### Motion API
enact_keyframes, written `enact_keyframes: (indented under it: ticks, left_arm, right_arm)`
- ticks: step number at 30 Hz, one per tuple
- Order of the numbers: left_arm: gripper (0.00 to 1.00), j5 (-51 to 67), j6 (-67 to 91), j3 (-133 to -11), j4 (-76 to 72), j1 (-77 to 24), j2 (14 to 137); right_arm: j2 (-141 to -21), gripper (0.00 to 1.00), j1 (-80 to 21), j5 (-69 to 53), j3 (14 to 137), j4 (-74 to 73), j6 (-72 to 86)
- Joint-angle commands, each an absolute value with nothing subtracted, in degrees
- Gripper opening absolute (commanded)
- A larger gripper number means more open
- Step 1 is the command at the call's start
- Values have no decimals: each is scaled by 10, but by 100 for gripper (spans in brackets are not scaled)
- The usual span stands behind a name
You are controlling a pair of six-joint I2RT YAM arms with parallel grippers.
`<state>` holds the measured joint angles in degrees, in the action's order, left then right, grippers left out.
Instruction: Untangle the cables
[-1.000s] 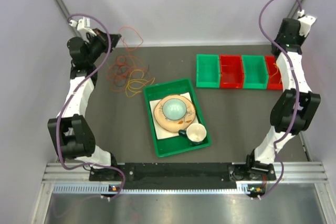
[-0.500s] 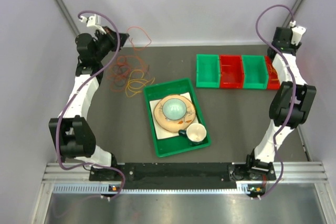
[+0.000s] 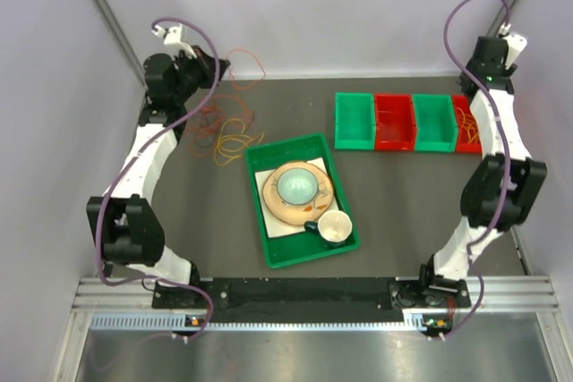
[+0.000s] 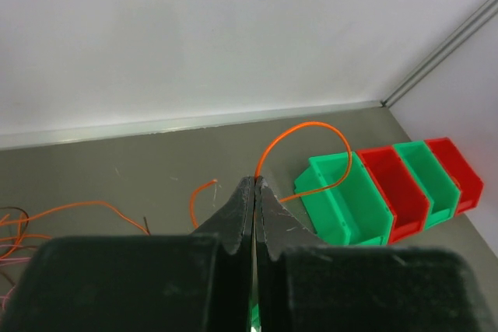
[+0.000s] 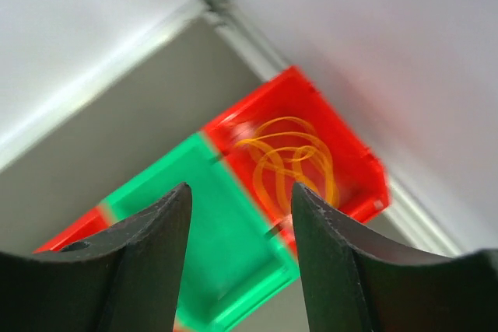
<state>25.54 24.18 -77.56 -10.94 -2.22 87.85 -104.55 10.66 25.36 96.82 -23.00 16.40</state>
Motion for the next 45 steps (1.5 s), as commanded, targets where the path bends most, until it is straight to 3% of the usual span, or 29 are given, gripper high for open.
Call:
enact_keyframes:
  ticks: [1,9,14,19,32,40,45]
  left_arm:
    - [0,198,198,-810,-72,-47,910]
    - [0,177,208,-824,-66,-54,929]
    - [0,119,217,-831,-54,-54,926]
    - [0,77,258,-807,-79,-54,902]
    - [0,56,257,-784,-77,-51,861]
    - [0,63,248,-778,-76,-50,858]
    - [0,67,253,-773,-78,-49,857]
  right_arm:
    - [-930,55,49,151,949,-238,214]
    - [-889,57,-116,136,896,-278,184]
    - [-904,57,-184,34,827,-234,248]
    - [-1062,57,-288,77,968,-307,243]
    - [-1356,57,-311,74,1316,-410,294]
    - [-1344,56,-316,66,1240,-395,306]
    - [-1261,56,-316,69,1081,-297,323]
